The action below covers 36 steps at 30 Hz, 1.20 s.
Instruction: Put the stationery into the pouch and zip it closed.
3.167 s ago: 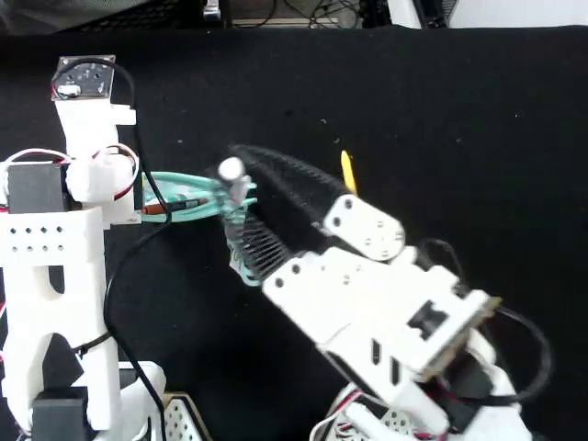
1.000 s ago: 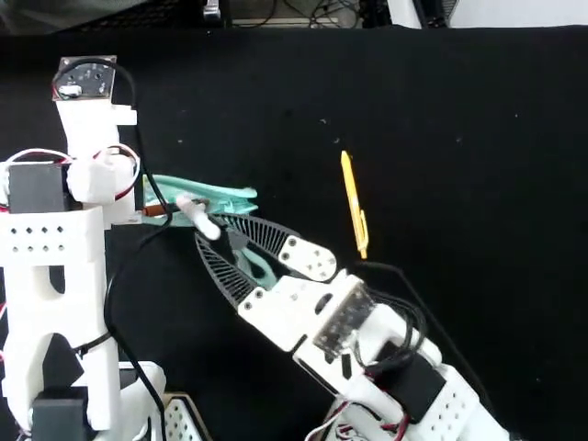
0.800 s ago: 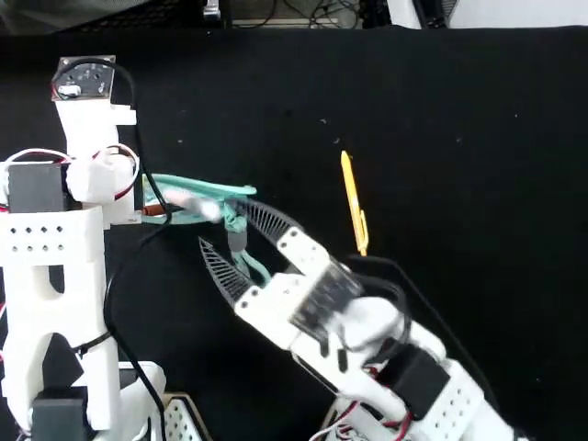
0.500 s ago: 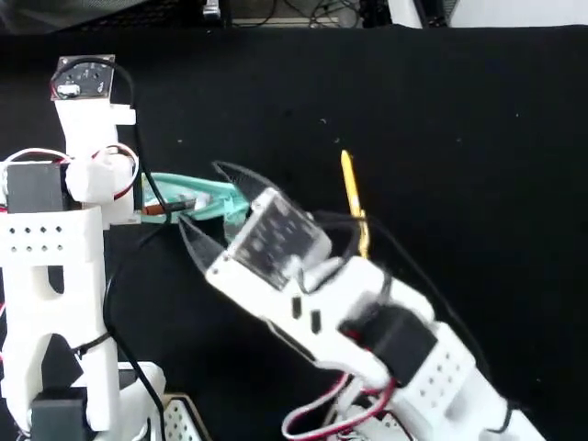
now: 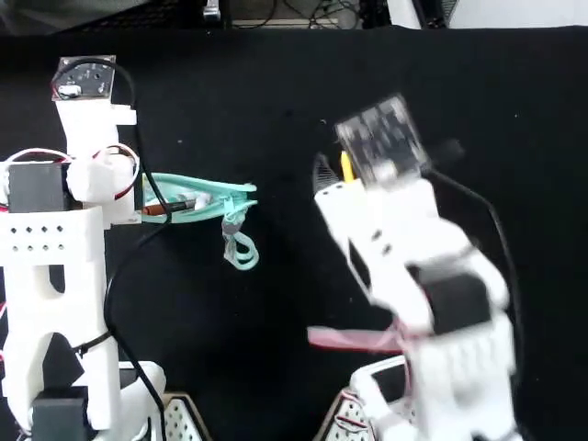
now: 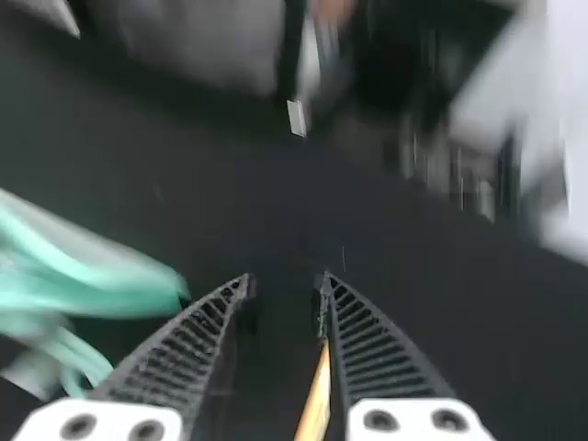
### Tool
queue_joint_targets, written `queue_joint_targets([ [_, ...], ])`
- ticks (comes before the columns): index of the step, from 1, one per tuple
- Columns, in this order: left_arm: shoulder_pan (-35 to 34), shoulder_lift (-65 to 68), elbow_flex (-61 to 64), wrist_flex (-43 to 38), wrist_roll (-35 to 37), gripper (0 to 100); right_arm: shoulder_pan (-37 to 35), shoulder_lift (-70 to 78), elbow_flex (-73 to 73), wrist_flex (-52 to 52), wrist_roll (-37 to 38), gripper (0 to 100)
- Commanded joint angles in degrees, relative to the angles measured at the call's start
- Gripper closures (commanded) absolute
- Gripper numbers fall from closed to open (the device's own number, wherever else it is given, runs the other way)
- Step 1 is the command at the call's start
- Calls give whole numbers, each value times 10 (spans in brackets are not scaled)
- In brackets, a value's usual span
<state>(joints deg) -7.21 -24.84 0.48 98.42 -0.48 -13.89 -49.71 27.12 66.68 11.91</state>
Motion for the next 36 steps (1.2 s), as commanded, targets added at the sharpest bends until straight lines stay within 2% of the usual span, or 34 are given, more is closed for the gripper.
queue_joint_targets([
  [1, 1, 2, 1, -7, 0, 968, 54, 101, 44, -46, 0, 864],
  [8, 2, 2, 1, -7, 0, 968, 81, 349, 2, -183, -2, 810],
  [13, 0, 2, 1, -7, -1, 968, 79, 534, -116, -208, -4, 810],
  [27, 0, 2, 1, -7, -19, 968, 106, 906, -521, -36, 0, 812],
  [29, 0, 2, 1, -6, -19, 968, 110, 940, -574, 4, 1, 847],
  [32, 0, 2, 1, -6, -19, 968, 113, 971, -638, 62, 1, 994],
  [33, 0, 2, 1, -6, -19, 968, 113, 976, -654, 80, 2, 972],
  [36, 0, 2, 1, -6, -19, 968, 118, 967, -672, 106, 2, 985],
])
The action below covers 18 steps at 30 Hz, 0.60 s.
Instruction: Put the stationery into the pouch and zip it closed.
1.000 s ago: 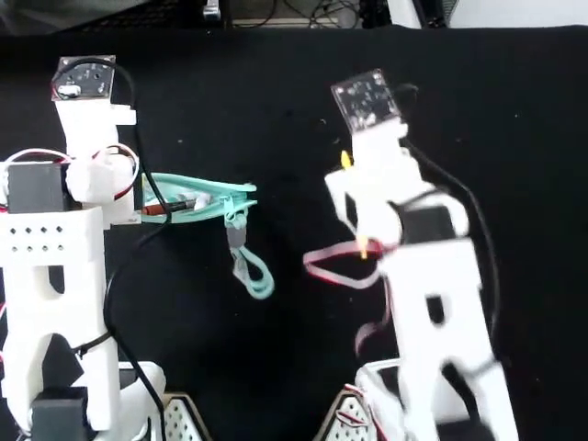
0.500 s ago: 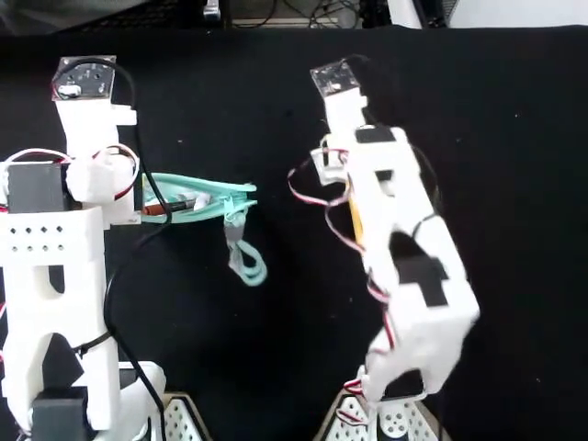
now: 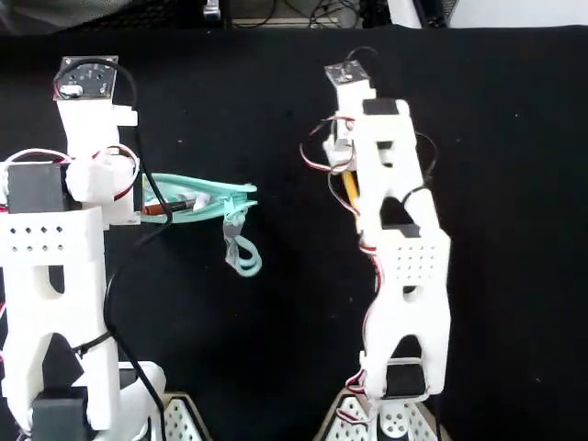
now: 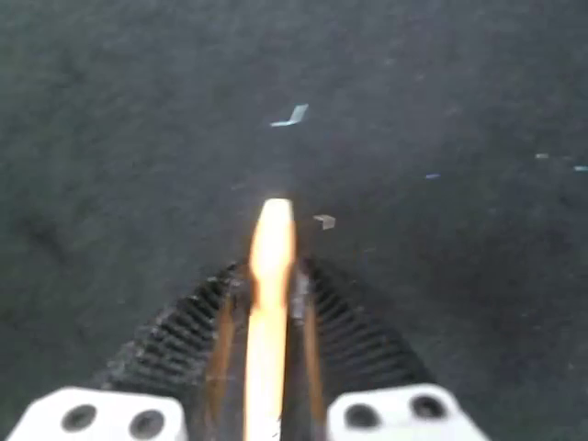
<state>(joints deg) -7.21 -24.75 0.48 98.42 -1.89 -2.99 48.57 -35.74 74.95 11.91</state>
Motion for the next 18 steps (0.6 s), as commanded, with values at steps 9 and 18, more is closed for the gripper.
queue_joint_targets([
  [9, 0, 1, 1, -6, -5, 968, -4, -190, 106, 47, 2, 986],
  [18, 0, 1, 1, -6, -6, 968, -73, -508, 602, -141, 2, 985],
])
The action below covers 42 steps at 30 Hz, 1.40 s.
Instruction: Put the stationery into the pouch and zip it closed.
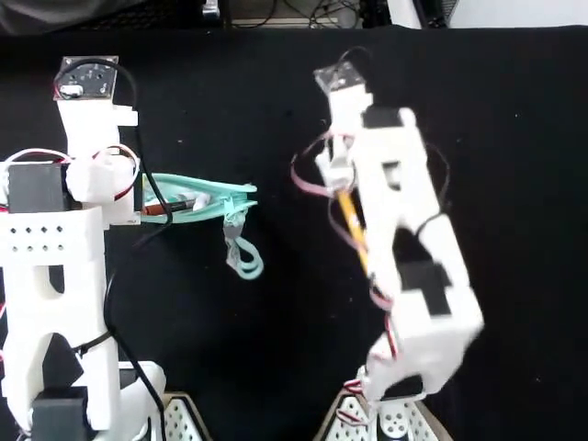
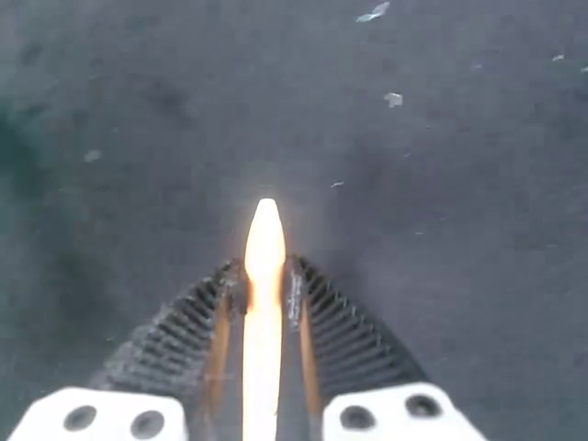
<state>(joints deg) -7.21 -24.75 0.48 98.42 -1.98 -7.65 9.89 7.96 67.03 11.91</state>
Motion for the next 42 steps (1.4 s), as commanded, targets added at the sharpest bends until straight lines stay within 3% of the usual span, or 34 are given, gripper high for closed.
queue_joint_targets([
  [1, 0, 1, 1, -6, -5, 968, -33, -149, 211, -80, 2, 985],
  [5, 0, 1, 1, -6, -5, 968, -50, -192, 305, -98, 18, 972],
  [11, 0, 1, 1, -6, -5, 968, -49, -138, 314, -72, 69, 828],
  [18, 0, 1, 1, -6, -5, 968, -49, -73, 272, -69, 77, 895],
  [26, 0, 1, 1, -6, -5, 968, -47, -50, 244, -74, 82, 904],
  [30, -1, 1, 1, -6, -5, 968, -47, -67, 251, -91, 82, 983],
  [36, -1, 1, 1, -6, -5, 968, -48, -185, 305, -89, 82, 986],
  [42, -1, 1, 1, -6, -5, 968, -50, -480, 410, -88, 77, 986],
])
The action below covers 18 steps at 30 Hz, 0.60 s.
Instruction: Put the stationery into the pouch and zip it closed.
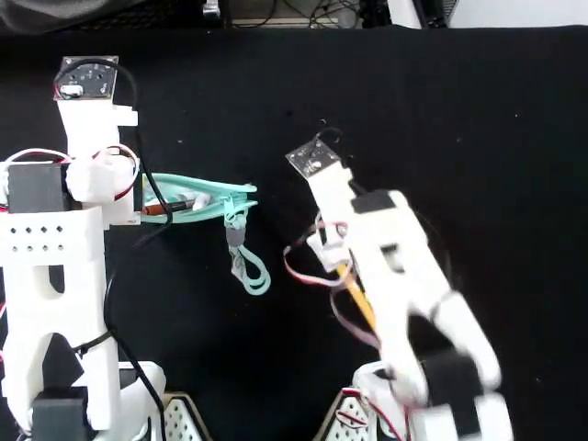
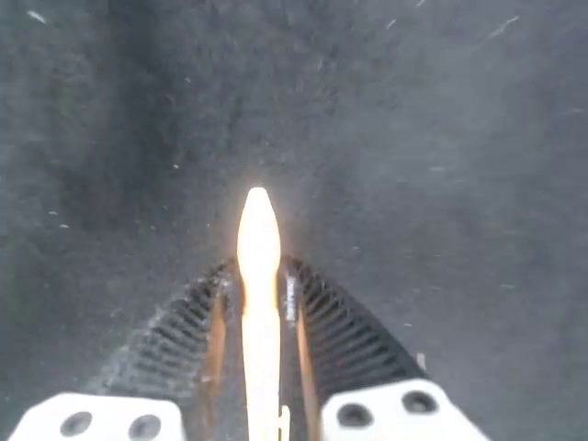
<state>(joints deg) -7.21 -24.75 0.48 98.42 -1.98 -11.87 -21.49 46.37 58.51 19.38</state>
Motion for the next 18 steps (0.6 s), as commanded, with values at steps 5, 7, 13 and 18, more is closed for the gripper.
queue_joint_targets([
  [5, 1, 1, 1, -6, -5, 968, -12, -409, 28, 4, 1, 986],
  [7, 1, 1, 1, -6, -5, 968, -40, -487, 2, 21, -11, 986],
  [13, 0, 1, 1, -6, -5, 968, -196, -611, -101, -16, -99, 986],
  [18, 0, 1, 1, -6, -5, 969, -328, -612, -89, -180, -109, 986],
])
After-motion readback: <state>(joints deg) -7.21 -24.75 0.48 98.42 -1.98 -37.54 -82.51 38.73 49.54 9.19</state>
